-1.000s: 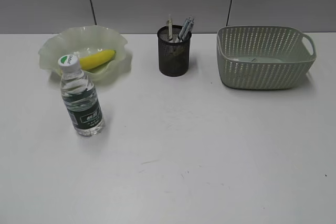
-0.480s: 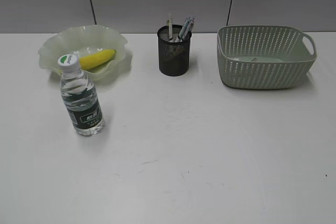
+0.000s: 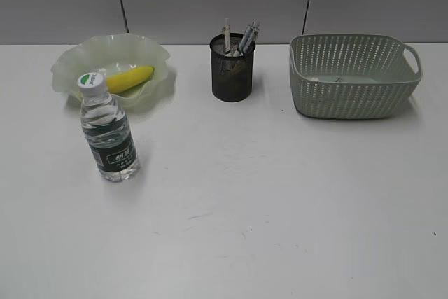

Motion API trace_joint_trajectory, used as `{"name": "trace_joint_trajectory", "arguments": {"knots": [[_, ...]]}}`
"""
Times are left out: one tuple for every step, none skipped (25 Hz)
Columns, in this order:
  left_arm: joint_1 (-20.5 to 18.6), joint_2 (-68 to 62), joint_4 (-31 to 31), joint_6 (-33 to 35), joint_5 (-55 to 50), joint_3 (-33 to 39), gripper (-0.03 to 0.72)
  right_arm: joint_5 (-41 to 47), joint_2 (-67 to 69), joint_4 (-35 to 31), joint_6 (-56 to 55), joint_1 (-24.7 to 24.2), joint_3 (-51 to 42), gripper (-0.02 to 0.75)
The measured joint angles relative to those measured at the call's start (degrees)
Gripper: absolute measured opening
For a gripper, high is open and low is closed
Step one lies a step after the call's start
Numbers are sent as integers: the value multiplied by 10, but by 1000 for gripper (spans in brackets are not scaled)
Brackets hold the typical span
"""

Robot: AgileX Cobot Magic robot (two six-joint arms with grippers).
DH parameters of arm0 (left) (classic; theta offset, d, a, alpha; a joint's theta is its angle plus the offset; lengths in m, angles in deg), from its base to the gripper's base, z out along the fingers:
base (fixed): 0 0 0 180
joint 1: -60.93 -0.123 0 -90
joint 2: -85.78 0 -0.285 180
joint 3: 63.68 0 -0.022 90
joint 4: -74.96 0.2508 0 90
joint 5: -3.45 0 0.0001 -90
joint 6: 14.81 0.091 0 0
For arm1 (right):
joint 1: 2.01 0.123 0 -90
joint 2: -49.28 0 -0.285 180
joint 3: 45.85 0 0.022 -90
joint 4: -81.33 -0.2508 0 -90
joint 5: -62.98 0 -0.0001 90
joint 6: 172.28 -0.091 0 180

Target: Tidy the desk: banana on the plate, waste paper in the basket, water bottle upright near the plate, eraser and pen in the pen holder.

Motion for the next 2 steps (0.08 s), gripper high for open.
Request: {"name": "trace_joint_trajectory", "arguments": {"knots": [[0, 0, 0, 0, 0, 0, 235, 0, 0, 0, 0, 0, 0, 498], [0, 0, 0, 0, 0, 0, 235, 0, 0, 0, 0, 0, 0, 498]]}}
